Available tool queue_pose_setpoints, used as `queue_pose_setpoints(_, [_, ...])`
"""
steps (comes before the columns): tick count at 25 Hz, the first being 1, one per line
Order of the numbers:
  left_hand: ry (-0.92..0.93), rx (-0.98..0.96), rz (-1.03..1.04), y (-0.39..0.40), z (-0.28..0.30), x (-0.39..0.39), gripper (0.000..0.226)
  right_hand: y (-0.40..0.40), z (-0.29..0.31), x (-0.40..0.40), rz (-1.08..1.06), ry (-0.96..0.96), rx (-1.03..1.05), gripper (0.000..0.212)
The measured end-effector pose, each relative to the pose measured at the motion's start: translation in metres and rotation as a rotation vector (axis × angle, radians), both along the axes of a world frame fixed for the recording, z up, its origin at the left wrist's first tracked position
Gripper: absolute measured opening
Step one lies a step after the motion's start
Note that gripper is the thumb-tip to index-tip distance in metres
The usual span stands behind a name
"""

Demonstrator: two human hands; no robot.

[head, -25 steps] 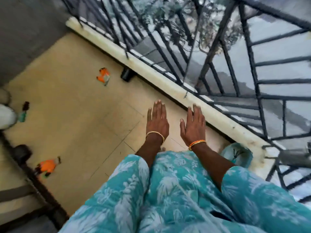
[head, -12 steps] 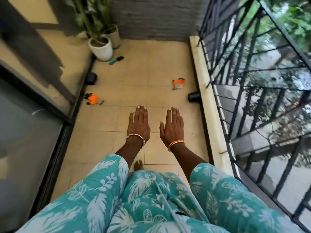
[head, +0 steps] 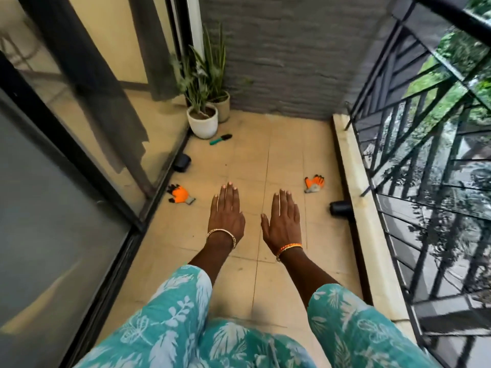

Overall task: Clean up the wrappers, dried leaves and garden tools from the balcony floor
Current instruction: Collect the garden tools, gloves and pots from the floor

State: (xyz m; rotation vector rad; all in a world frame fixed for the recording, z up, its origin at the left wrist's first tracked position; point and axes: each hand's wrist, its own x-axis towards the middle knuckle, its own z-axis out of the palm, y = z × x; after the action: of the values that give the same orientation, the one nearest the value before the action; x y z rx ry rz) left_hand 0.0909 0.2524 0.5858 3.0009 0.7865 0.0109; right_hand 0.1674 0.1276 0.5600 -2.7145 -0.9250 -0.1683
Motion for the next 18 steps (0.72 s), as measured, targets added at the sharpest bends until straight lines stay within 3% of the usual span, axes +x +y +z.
queue_pose_setpoints(10, [-0.037, -0.024, -0.127, 0.201, 0.009, 0.075, 0.068, 0.191, 0.010, 0.078, -0.175, -0.002, 0.050, 0.067])
queue_pose_setpoints(18, [-0.022, -0.054, -0.154, 0.309, -0.026, 0.224, 0.068, 0.308, -0.028, 0.215, -0.188, 0.114, 0.018, 0.067])
